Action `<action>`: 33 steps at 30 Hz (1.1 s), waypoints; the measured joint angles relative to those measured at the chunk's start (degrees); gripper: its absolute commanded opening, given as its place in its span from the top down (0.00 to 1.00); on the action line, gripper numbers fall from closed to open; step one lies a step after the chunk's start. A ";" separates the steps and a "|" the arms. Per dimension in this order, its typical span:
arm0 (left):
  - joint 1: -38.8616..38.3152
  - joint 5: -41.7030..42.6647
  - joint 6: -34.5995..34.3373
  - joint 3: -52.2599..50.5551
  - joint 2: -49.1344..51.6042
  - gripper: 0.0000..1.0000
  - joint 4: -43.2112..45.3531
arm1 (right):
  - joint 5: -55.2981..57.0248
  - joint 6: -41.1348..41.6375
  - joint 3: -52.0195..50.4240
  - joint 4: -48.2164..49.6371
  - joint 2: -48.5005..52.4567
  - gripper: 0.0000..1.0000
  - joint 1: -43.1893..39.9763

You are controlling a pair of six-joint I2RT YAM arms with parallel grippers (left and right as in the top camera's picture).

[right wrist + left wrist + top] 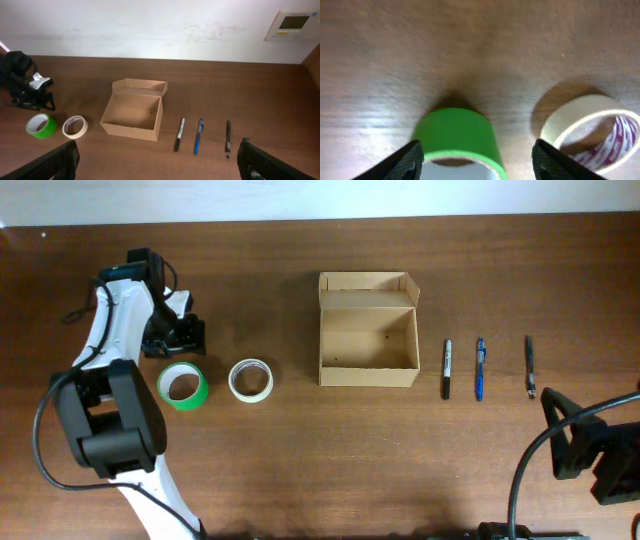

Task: Pack container
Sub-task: 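Lower the left gripper and grasp the green tape roll's rim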

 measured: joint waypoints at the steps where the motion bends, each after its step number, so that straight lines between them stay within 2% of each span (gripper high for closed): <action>1: -0.31 0.02 -0.17 -0.02 0.02 0.32 -0.55 | 0.00 0.00 -0.22 -0.02 0.00 0.01 0.00; 15: -6.43 -0.94 -1.62 -0.09 0.02 0.32 -7.28 | 1.66 0.00 -3.37 0.00 1.51 0.01 0.00; 27: -4.83 -2.58 -2.36 -0.13 0.02 0.32 -13.18 | 1.68 0.00 -3.39 0.00 3.28 0.01 0.00; 33: -4.83 -2.60 -3.32 -0.48 0.02 0.31 -13.11 | 1.68 0.00 -3.39 0.00 3.28 0.01 0.00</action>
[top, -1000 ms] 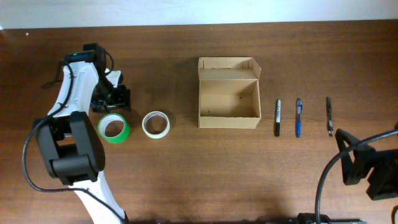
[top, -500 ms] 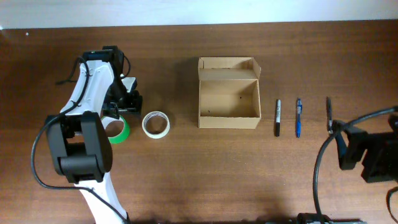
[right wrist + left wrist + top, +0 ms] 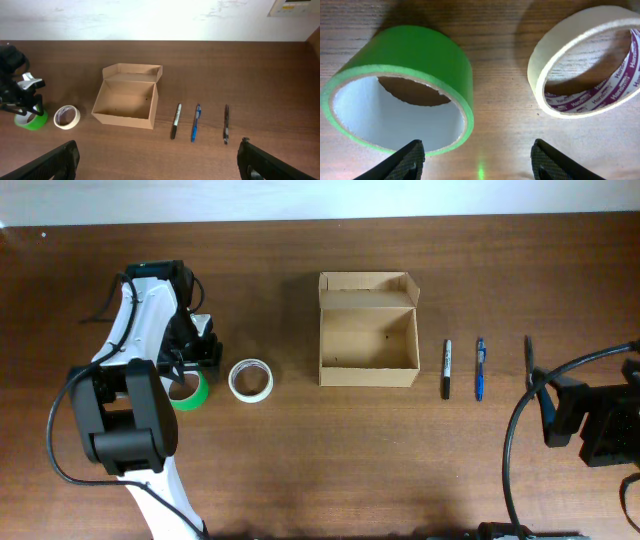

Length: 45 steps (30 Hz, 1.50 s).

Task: Pack container
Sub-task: 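Lower the left gripper and grasp the green tape roll's rim, then lift the green tape and carry it over the cardboard box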

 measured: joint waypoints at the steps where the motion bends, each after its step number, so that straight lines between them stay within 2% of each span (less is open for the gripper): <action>1: 0.00 0.00 -0.02 -0.35 0.00 0.31 0.44 | 0.00 -0.02 0.00 0.00 0.00 0.01 0.00; 10: -0.02 -0.20 -0.24 -8.87 0.07 0.32 8.02 | 0.00 0.00 0.00 0.00 0.00 0.01 0.00; 17: 0.00 -0.24 -0.24 -9.68 0.07 0.32 10.29 | 0.00 0.00 0.00 0.00 0.00 0.01 0.00; 25: 0.00 -0.87 -0.48 -9.68 0.07 0.50 12.55 | 0.00 -0.02 0.00 0.00 0.00 0.01 0.00; 28: -0.02 -1.09 -0.39 -9.70 0.07 0.61 13.33 | 0.00 0.00 0.00 -0.02 0.00 0.01 0.00; 38: 0.00 -1.53 -0.66 -9.68 0.07 0.74 16.17 | 0.00 0.02 0.00 -0.02 0.00 0.01 0.00; 40: 0.00 -1.53 -0.66 -9.68 0.07 0.80 16.52 | 0.00 0.00 0.00 0.00 0.00 0.01 0.00; 42: 0.00 -1.53 -0.66 -9.70 0.07 0.90 16.63 | 0.00 0.00 0.00 0.00 0.00 0.01 0.00; 43: -0.02 -1.55 -0.61 -9.70 0.07 0.98 16.79 | 0.00 0.02 0.00 0.00 0.00 0.01 0.00; 45: -0.02 -1.40 -0.66 -9.68 0.07 0.98 17.25 | 0.00 0.04 0.00 -0.02 0.00 0.01 0.00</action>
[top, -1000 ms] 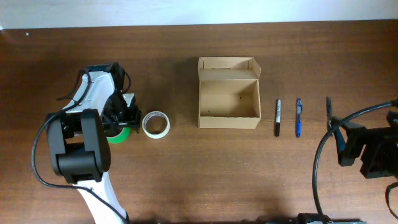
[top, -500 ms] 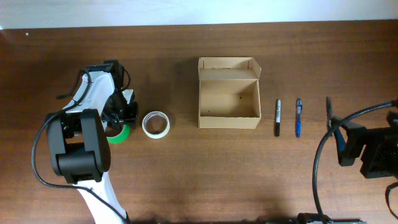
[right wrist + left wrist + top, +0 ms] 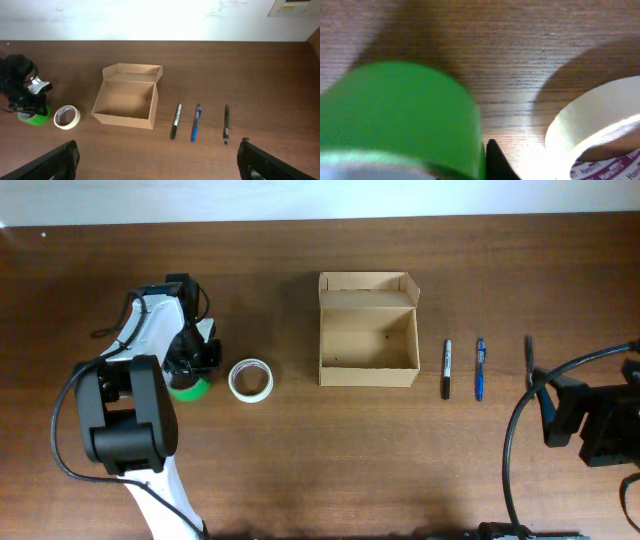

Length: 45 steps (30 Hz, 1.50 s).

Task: Pack container
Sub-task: 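Lift the green tape and carry it over the cardboard box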

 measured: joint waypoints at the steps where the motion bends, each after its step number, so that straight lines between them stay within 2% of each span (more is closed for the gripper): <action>1: -0.02 0.04 -0.07 0.00 0.00 0.98 0.04 | 0.00 -0.04 0.00 0.02 0.00 0.01 0.00; 10: -0.04 0.00 -0.15 0.00 0.00 0.98 0.02 | 0.00 0.00 0.00 0.02 0.00 0.01 0.00; 14: -0.11 -1.31 -0.17 1.73 0.00 0.98 -3.21 | 0.00 -0.04 0.00 0.02 0.00 0.01 0.00; 17: -0.68 -2.60 -0.20 7.48 -0.07 0.98 -7.10 | 0.02 -0.04 0.00 0.00 -0.07 0.01 0.00; 22: -4.04 -3.58 -0.20 24.46 -2.84 0.98 -11.43 | 0.11 -0.02 -0.04 0.02 -0.11 0.01 0.00; 27: -10.62 -3.80 -0.24 38.62 -9.27 0.98 -11.19 | 0.15 -0.04 -0.04 0.02 -0.13 0.01 0.00; 30: -15.93 -3.80 -0.22 42.45 -11.69 0.98 -7.23 | -0.11 -0.04 -0.02 0.02 -0.22 0.01 0.00; 34: -25.09 -3.69 -0.31 43.23 -11.45 0.98 0.90 | -0.55 -0.07 1.77 0.02 -0.24 0.01 0.00; 38: -33.22 -2.03 -0.44 43.15 -8.39 0.98 4.57 | -0.92 -0.07 4.81 0.02 -1.20 0.01 0.00; 42: -40.06 0.31 -0.42 43.15 -3.87 0.98 4.07 | -1.14 -0.02 6.75 0.02 -3.91 0.01 0.00; 45: -44.24 1.95 -0.15 43.08 -0.11 0.98 0.33 | -1.16 0.00 7.37 0.02 -5.77 0.01 0.00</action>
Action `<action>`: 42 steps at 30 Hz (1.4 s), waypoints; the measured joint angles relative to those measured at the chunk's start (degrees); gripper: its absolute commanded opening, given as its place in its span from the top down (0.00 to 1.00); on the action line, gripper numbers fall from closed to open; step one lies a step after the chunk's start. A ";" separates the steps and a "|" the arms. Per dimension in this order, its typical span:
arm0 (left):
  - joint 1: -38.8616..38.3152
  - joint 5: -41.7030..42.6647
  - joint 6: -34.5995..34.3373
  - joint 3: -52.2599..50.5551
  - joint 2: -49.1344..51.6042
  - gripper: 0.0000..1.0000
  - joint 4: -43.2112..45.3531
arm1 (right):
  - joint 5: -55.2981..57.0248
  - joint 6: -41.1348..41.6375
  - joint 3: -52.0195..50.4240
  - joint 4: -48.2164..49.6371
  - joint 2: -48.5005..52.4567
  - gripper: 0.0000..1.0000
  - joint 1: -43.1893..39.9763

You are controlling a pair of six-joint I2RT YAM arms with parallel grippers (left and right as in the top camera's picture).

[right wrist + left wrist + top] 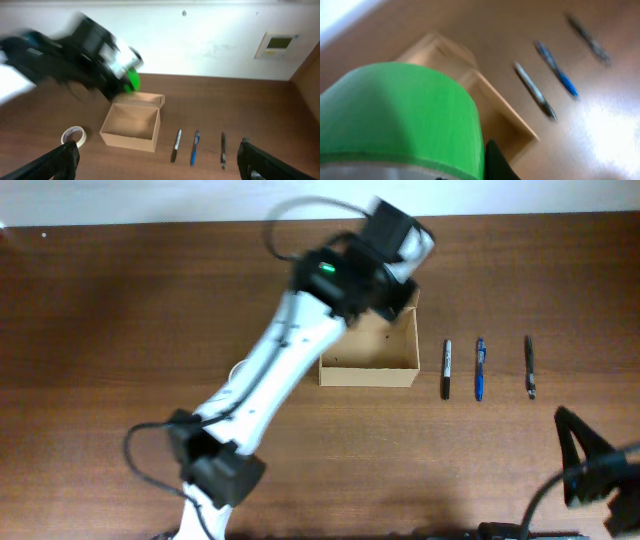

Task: Pack container
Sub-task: 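Lift the green tape and carry it over the cardboard box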

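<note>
The open cardboard box (368, 350) stands mid-table, also showing in the right wrist view (131, 126). My left gripper (395, 240) hangs above the box's back flap, shut on the green tape roll (400, 110), which also shows from the right wrist (131, 79). The white tape roll (73, 135) lies left of the box, half hidden by the arm in the overhead view. Right of the box lie a black marker (447, 368), a blue pen (479, 368) and a dark pen (529, 366). My right gripper (160, 170) is open and raised at the front right.
The left arm (270, 370) stretches diagonally across the table from the front left to the box. A wall with a white panel (276, 46) rises behind the table's far edge.
The left gripper, then shut on the green roll on the table at the left, now holds it in the air above the box. The right wrist view now takes in more of the wall.
The left gripper stood open behind the green roll, then open over it beside the white roll. Later it was shut on the green roll where it lay. Now the roll is off the table and over the box; the right arm stayed front right.
</note>
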 measured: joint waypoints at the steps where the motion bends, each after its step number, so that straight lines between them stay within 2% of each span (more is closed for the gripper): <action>1: -1.14 0.44 0.28 -0.02 1.11 0.98 -1.79 | 0.00 0.00 0.17 0.00 -0.33 0.01 0.00; 7: -5.53 1.84 3.96 -0.44 5.70 0.98 -11.41 | 0.00 0.79 0.20 0.00 -0.17 0.01 0.00; 20: -1.40 1.90 9.81 -0.48 6.93 0.98 -9.73 | -0.02 1.03 0.17 0.00 -1.38 0.01 0.00; 29: 3.74 1.88 11.23 -0.48 14.08 0.98 -7.98 | -0.20 1.27 -0.81 0.00 -3.08 0.01 0.00; 42: 5.31 1.90 11.39 -0.57 14.29 0.98 -9.90 | -0.66 1.27 -4.42 0.00 -3.08 0.01 0.00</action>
